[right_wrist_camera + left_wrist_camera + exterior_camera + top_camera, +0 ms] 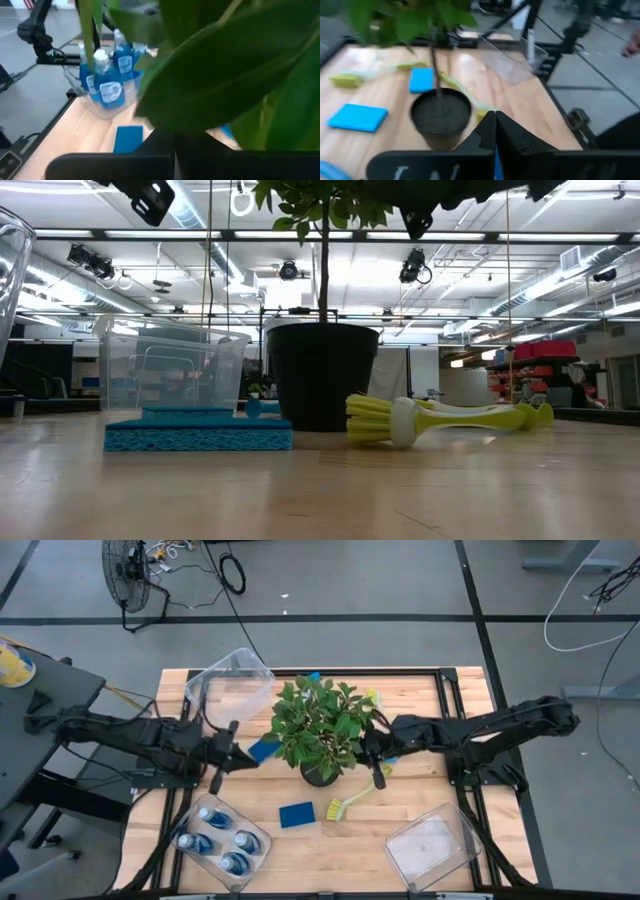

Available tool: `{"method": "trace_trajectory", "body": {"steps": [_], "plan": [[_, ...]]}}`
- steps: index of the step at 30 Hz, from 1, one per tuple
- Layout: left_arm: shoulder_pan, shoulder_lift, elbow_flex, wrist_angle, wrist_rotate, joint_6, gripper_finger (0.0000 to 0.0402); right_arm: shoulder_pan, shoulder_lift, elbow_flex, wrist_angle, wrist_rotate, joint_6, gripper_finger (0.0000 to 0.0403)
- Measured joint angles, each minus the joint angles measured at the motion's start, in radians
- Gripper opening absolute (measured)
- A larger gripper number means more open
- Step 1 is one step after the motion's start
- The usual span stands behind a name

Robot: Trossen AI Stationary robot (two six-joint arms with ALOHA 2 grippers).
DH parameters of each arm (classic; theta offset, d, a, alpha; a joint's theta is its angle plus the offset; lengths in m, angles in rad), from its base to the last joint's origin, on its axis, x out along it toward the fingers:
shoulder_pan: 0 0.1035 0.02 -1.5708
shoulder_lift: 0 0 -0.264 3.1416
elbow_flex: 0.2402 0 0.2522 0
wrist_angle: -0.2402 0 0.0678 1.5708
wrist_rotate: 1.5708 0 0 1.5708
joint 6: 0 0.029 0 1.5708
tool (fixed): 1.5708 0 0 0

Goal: Pick & Place Kitchen Sink Supplies
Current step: Put the green kitchen brush into the top transparent bin

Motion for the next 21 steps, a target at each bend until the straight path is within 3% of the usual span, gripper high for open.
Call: {"method": "trace_trajectory", "body": {"steps": [8, 21], "plan": [[0.017, -0.031, 0.0, -0.007, -0.107, -0.021, 0.0014, -0.06, 0.0, -0.178, 0.308, -0.037, 0.019, 0.0001], [0.018, -0.029, 0.0, -0.083, -0.162, -0.048, 0.0016, -0.109, -0.004, -0.335, 0.428, -0.047, 0.069, 0.0001]]}}
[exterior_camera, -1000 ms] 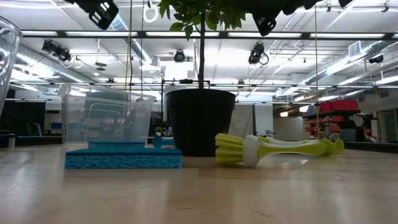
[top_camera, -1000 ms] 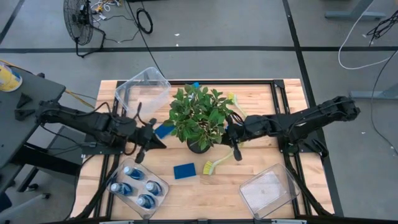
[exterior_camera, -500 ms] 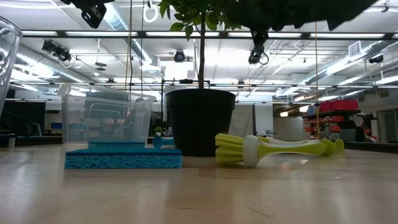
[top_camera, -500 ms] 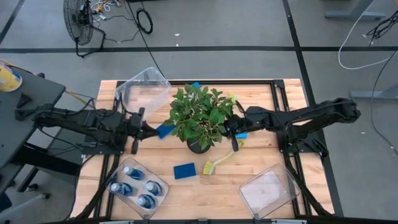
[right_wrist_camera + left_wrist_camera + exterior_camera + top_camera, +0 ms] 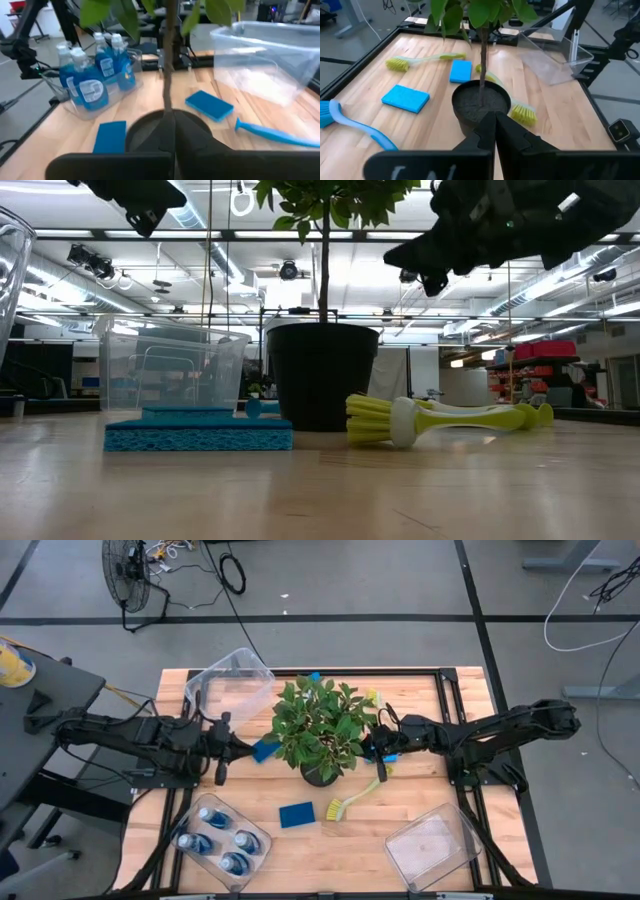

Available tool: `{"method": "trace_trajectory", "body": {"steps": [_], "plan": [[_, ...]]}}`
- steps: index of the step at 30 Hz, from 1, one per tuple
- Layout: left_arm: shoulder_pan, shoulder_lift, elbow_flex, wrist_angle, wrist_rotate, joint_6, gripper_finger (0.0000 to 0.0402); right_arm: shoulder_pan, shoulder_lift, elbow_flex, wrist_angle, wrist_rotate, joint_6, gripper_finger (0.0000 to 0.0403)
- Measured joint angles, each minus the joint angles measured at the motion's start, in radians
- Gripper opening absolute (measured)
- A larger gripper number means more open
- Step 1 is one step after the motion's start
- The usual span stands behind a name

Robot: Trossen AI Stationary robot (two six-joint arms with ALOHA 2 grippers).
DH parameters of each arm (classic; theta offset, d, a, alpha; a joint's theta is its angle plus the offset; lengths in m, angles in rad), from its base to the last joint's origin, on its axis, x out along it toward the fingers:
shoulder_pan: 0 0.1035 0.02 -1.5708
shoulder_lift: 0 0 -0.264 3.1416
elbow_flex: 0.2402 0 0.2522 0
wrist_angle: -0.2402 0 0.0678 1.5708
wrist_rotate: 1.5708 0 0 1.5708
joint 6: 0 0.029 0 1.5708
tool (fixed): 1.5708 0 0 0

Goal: Pick & Place Kitchen Sink Supplies
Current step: Put the green kitchen brush into the top transparent bin

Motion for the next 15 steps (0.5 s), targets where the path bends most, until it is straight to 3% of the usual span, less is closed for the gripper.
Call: {"method": "trace_trajectory", "body": {"steps": [15], "plan": [[0.0, -0.011, -0.146, 0.11, -0.006, -0.052, 0.0016, -0.008, 0.0, -0.011, 0.0, 0.0, 0.012, 0.0005]]}}
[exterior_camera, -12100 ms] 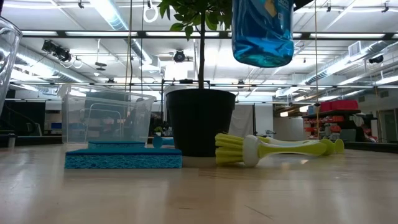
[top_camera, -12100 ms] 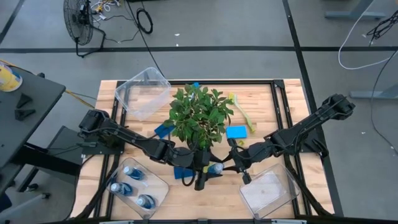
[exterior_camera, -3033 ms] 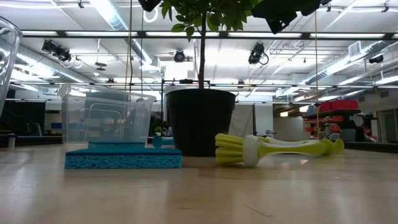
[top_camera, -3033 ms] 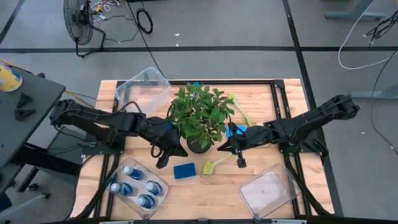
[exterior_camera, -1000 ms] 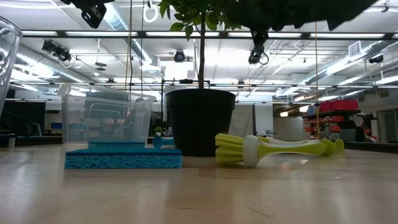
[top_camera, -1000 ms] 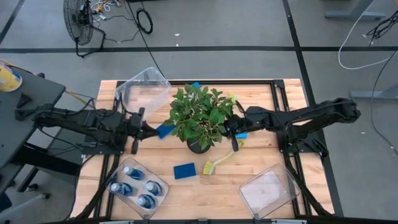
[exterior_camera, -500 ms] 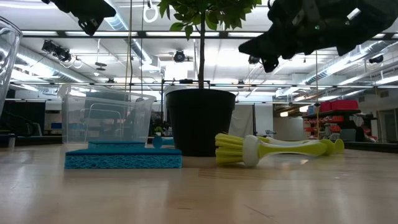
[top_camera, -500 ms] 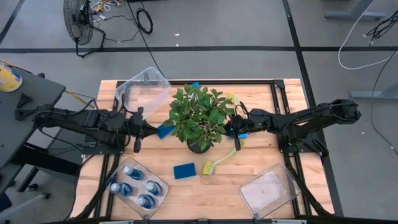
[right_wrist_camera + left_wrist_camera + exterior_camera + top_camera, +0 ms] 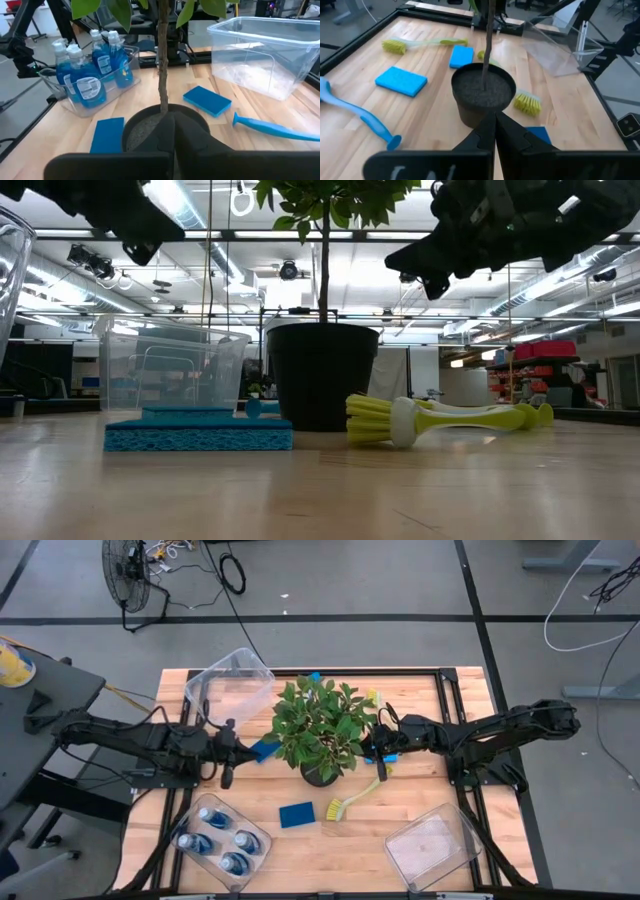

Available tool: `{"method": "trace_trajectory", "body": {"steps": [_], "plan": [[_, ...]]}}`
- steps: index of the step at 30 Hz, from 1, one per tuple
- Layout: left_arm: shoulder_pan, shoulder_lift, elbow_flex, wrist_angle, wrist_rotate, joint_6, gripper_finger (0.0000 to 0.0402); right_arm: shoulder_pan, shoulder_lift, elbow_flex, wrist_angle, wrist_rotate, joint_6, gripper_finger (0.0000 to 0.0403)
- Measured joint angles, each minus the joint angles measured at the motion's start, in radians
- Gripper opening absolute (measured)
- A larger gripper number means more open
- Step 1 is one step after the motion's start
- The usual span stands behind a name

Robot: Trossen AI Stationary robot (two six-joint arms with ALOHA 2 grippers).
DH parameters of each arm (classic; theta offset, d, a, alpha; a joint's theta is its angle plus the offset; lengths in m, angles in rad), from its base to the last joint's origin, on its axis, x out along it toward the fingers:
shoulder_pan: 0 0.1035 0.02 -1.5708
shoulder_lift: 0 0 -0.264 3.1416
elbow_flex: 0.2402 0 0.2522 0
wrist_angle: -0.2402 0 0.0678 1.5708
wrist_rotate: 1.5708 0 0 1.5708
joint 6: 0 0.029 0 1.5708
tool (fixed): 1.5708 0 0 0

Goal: Pick & Place Kitchen Sink Supplies
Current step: Put the green kitchen brush into the top transparent bin

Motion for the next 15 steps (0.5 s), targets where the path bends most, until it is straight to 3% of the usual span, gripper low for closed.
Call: {"method": "trace_trajectory", "body": {"steps": [15], "plan": [[0.0, -0.07, -0.12, 0.063, -0.011, -0.032, 0.0016, 0.0, 0.0, 0.0, -0.032, -0.05, -0.013, 0.0004]]}}
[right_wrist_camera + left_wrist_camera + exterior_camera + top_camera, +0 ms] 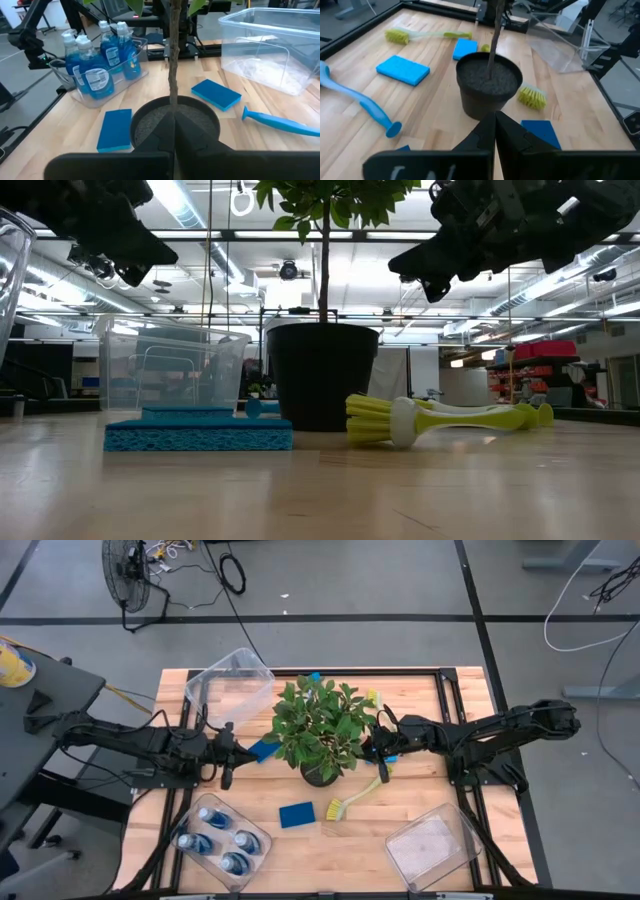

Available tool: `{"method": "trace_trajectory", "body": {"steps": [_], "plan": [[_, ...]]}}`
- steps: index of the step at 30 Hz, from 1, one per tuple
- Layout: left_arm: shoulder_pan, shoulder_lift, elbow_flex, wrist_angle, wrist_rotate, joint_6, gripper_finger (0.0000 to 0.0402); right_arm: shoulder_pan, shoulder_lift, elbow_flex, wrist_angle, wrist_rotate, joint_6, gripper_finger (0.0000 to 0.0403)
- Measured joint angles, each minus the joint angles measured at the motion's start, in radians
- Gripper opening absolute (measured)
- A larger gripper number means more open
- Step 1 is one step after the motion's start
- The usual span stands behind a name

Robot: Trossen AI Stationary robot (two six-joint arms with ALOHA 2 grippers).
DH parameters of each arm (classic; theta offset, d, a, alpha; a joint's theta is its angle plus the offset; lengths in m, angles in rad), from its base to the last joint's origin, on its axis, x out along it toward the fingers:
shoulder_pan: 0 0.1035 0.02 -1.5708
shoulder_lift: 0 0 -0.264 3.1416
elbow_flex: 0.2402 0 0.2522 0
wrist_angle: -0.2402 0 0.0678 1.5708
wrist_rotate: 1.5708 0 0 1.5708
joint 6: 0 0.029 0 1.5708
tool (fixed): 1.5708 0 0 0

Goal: Pick & Place Kitchen Sink Supplies
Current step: Put the green kitchen brush into the top transparent bin

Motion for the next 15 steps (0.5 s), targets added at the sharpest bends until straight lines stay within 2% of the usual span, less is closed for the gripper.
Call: {"method": "trace_trajectory", "body": {"steps": [15], "plan": [[0.0, 0.01, 0.0, 0.011, 0.002, -0.001, 0.0016, 0.0, -0.013, 0.0, -0.001, 0.0, 0.053, 0.0006]]}}
